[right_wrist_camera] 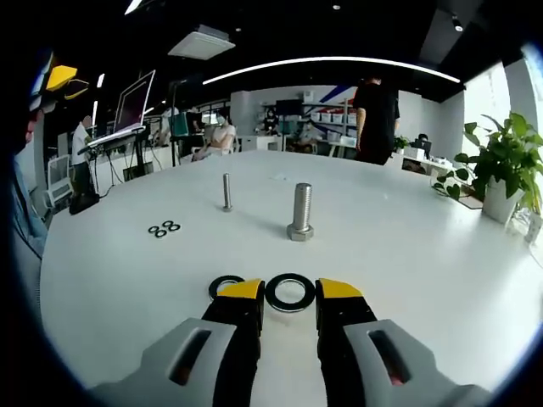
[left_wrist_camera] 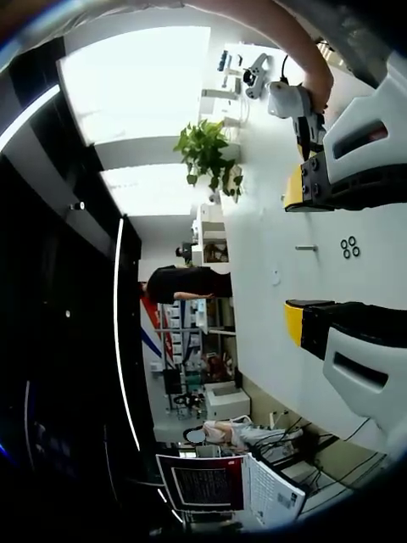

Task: Place the washer onto the threaded stud by aligning its center hole with the stud, sliding it down to the base, and recovering from edge contact or off-axis alignment until the washer reaches the visible bottom stop.

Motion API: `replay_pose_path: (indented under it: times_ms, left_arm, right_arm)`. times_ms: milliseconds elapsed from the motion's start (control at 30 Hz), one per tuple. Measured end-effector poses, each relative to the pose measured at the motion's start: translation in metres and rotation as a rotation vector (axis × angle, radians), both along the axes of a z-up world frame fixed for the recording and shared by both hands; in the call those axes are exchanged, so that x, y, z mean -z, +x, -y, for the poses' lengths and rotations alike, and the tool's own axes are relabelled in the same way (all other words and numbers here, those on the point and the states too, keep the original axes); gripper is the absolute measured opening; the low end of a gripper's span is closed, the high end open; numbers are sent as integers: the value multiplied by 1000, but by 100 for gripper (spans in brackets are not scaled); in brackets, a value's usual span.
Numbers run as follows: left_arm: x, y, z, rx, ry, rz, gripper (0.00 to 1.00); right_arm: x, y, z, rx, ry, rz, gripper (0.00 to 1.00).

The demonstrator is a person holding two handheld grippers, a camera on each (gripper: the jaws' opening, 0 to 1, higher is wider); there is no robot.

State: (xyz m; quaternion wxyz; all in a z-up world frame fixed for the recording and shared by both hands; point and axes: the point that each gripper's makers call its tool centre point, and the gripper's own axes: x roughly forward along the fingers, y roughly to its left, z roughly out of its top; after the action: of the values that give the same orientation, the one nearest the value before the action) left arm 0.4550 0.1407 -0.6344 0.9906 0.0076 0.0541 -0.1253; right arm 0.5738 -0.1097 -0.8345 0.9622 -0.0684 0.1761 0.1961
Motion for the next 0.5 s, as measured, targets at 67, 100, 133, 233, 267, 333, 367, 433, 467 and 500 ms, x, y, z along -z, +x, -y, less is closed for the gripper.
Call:
replay_pose_path:
  times_ms: [67, 100, 133, 233, 267, 333, 367, 433, 467, 500]
  left_arm:
    - [0, 1, 1, 2, 4, 1, 40]
    - [0, 1, 1, 3, 3, 1, 40]
    - [-1, 1, 1, 3, 3, 1, 40]
    - [-1, 2, 1, 3, 3, 3, 40]
    - [-1, 2, 1, 3, 3, 4, 40]
    - [-1, 2, 1, 3, 2, 3, 40]
    - [-1, 2, 2, 3, 0, 4, 40]
    - [-1, 2, 2, 3, 1, 4, 40]
    - [-1, 2, 2, 3, -1, 4, 40]
    - [-1, 1, 2, 4, -2, 3, 40]
  right_arm:
    - [-1, 1, 0, 0, 1, 0, 25]
    - [-2, 2, 0, -1, -1, 2, 25]
    - [-3, 2, -1, -2, 0, 3, 25]
    - [-7, 4, -3, -7, 0, 10, 25]
    - [-8, 5, -3, -7, 1, 12, 25]
    - [-10, 7, -3, -7, 3, 15, 25]
    - [-11, 8, -3, -6, 4, 19, 25]
    - [-14, 10, -4, -6, 6, 22, 25]
    - [-15, 11, -5, -6, 9, 25, 25]
    - [-18, 12, -6, -8, 9, 31, 25]
